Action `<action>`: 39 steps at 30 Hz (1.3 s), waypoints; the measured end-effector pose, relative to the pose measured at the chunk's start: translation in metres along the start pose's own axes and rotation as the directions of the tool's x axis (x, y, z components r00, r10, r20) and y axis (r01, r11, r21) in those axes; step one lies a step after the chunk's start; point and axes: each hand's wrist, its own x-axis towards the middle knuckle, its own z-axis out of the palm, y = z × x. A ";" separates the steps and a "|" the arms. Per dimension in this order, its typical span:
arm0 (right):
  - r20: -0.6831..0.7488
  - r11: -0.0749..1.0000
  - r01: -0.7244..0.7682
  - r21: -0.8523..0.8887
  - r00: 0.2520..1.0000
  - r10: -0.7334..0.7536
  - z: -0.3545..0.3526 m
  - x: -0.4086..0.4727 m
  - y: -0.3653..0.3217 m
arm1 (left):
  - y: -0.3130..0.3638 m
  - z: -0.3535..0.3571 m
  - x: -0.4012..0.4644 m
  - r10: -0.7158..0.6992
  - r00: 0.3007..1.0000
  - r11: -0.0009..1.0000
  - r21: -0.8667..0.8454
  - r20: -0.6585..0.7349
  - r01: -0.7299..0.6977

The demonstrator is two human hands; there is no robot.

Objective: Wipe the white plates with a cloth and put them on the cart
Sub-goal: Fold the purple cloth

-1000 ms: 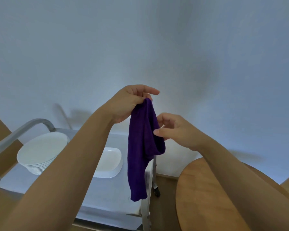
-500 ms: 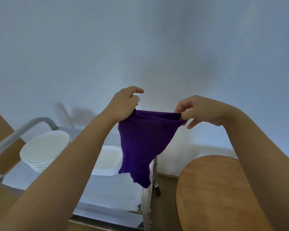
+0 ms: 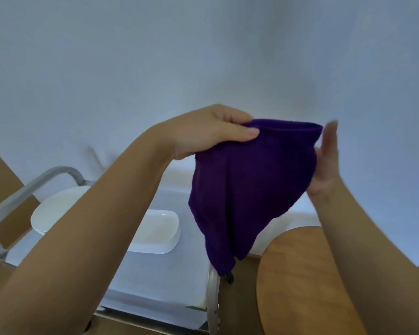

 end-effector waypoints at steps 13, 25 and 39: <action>-0.349 0.848 -0.269 -0.456 0.931 0.108 0.027 -0.005 0.090 | -0.059 -0.005 0.046 -0.544 0.797 0.605 -0.781 -0.261 0.157; -0.731 0.961 -0.275 0.026 0.651 0.206 0.000 0.001 0.103 | -0.182 0.071 -0.019 -0.573 0.807 0.366 -0.836 0.143 0.408; -0.860 0.714 -0.651 -0.256 0.491 0.139 -0.015 -0.005 0.084 | -0.159 0.040 -0.018 -0.317 0.713 0.940 -0.106 -0.626 0.325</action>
